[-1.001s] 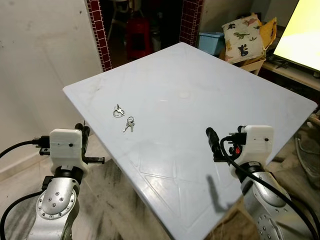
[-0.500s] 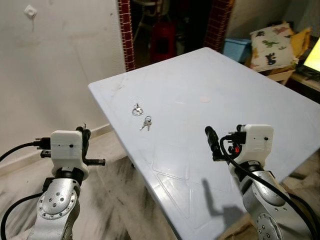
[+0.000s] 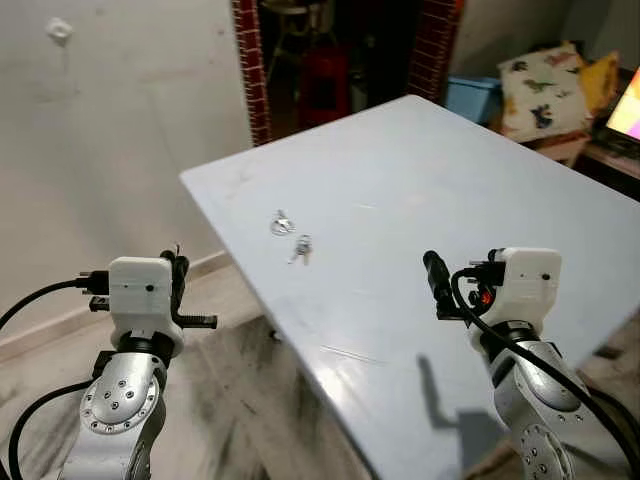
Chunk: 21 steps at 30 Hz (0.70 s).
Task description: Hang keys on a hook
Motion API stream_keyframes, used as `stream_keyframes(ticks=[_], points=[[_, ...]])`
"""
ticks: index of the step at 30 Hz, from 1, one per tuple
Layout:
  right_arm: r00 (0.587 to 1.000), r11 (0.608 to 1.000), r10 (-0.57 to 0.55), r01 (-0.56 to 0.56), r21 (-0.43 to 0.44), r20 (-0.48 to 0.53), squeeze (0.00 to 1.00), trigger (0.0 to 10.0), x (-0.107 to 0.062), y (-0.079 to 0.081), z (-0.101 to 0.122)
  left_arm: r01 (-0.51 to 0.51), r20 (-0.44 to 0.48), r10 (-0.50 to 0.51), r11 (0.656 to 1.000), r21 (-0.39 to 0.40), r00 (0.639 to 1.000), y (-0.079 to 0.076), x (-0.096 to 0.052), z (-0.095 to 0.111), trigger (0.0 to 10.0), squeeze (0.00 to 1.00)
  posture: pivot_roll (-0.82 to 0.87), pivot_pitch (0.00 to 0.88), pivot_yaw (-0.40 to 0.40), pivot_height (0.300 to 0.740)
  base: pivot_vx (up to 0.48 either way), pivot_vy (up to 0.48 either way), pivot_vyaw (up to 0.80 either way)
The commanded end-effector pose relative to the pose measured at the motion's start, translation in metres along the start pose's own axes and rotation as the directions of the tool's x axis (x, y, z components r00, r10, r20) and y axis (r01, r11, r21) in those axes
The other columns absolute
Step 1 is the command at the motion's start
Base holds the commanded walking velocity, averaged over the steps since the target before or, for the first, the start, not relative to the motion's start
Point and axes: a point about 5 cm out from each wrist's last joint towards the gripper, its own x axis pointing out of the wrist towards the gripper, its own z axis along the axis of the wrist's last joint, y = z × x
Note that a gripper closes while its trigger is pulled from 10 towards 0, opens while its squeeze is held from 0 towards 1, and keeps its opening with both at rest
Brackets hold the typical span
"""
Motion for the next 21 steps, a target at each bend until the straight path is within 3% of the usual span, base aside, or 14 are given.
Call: stream_keyframes(ticks=[1,12,17,21], points=[[1.000,1.000,-0.017,0.017,-0.017,-0.010,0.00,10.0,0.001,-0.004,-0.001,0.012,0.002,-0.012,1.000,0.006,1.000,-0.001,0.000,0.002,10.0,0.00,-0.02,0.000,0.023,0.740,0.000,0.480,0.00],[0.999,0.998,-0.032,0.032,-0.049,-0.017,0.00,10.0,0.005,-0.003,-0.001,0.021,0.003,-0.021,1.000,0.015,1.000,-0.003,0.004,0.003,10.0,0.00,-0.02,0.000,0.026,0.740,0.000,0.479,0.00],[0.999,1.000,-0.026,0.026,0.000,-0.020,0.00,10.0,0.006,-0.004,-0.001,0.013,-0.011,-0.013,1.000,0.009,1.000,-0.003,0.003,0.001,10.0,0.00,-0.02,0.000,0.023,0.740,0.000,0.479,0.00],[1.000,0.996,-0.023,0.023,-0.089,0.003,0.00,10.0,0.012,-0.005,0.003,0.014,-0.013,-0.013,1.000,0.015,1.000,-0.004,0.003,0.000,10.0,0.00,-0.01,0.000,0.019,0.740,0.000,0.477,0.00]])
